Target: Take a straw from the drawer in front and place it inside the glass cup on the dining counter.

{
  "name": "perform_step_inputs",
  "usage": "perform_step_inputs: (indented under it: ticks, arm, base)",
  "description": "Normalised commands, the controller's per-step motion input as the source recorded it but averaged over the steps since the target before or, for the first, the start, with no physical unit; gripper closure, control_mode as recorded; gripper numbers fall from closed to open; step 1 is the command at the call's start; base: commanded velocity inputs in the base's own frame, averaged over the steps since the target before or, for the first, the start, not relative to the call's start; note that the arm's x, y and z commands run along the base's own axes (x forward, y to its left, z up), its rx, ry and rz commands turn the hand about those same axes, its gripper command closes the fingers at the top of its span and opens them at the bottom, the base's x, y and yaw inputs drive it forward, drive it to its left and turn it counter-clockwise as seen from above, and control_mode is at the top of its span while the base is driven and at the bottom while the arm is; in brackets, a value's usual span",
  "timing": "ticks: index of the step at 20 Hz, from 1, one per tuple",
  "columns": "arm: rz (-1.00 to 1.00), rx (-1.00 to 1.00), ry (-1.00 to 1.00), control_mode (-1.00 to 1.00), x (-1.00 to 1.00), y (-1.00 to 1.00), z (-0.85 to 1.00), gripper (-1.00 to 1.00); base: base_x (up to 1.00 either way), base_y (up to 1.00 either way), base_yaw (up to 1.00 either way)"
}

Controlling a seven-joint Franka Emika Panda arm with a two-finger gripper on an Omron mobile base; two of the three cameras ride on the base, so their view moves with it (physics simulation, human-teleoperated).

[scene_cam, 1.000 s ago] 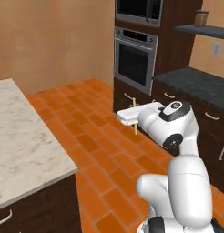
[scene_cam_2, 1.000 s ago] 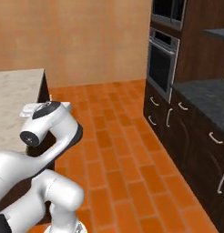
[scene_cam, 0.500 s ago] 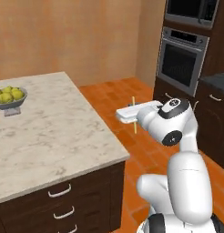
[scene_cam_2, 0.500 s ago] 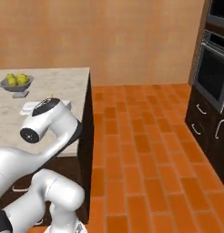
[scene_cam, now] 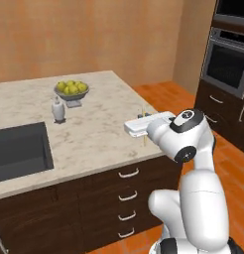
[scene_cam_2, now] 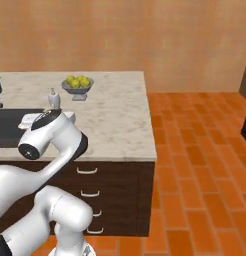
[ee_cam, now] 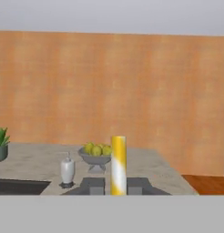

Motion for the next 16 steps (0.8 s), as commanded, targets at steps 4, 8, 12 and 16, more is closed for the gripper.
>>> perform_step_inputs:
  ticks: [4,8,12,16]
  arm:
    - [0.00,0.00,0.00,1.00,0.00,0.00,0.00,1.00]
    - [0.00,0.00,0.00,1.00,0.00,0.00,0.00,1.00]
    - [0.00,0.00,0.00,1.00,0.00,0.00,0.00,1.00]
    - [0.00,0.00,0.00,1.00,0.00,0.00,0.00,1.00]
  base:
    - [-0.16,1.00,0.21]
    - [-0.15,1.00,0.20]
    - [-0.11,1.00,0.17]
    - [-0.02,1.00,0.14]
